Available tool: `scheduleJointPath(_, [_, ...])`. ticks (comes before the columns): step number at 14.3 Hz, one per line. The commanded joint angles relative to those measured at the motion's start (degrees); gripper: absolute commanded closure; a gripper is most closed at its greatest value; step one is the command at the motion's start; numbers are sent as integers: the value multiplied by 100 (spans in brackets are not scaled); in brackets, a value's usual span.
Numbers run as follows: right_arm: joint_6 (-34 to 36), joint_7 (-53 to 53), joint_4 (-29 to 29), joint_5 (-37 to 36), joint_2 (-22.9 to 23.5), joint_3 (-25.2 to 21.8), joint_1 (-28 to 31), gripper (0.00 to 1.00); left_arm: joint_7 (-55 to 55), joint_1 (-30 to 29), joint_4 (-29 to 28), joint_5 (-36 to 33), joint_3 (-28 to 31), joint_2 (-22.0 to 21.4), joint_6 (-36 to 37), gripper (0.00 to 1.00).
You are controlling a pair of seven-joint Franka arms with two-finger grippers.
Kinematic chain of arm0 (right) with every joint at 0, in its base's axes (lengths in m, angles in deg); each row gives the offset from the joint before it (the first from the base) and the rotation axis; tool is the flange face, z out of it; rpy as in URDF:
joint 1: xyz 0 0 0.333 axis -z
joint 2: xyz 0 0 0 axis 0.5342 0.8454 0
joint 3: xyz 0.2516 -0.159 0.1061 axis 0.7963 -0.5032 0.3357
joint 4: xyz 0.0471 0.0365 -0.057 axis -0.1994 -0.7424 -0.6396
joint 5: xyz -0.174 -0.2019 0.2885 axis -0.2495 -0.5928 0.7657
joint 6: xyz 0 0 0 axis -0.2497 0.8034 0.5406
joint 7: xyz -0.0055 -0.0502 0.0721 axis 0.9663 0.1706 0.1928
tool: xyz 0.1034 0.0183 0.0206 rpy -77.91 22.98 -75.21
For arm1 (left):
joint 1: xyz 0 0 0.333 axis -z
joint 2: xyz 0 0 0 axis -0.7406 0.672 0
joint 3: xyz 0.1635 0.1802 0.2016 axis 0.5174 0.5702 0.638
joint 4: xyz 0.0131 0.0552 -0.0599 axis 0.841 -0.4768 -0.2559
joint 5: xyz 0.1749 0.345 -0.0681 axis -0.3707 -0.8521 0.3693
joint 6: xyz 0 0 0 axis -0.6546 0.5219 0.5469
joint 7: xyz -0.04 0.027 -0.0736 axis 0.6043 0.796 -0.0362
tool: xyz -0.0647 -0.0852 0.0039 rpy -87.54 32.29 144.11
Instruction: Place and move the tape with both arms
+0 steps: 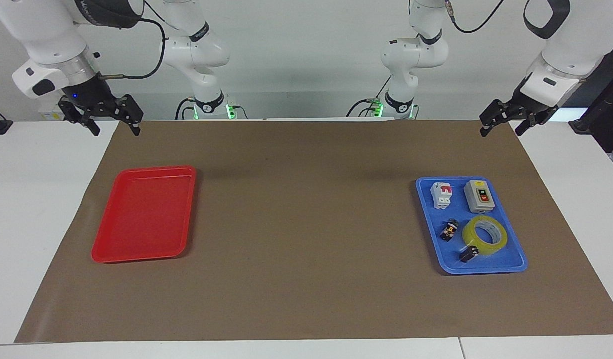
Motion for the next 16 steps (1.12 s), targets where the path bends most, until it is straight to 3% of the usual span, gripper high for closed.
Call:
scheduleJointPath(1, [-52,-129,-110,93,-64,7,28,0,-119,-17,-40,-134,-54,-36,69,0])
scheduleJointPath(16, [-52,-156,-137,102,-82,7,28,0,-110,-8,-49,-134,-54,-36,-97,0])
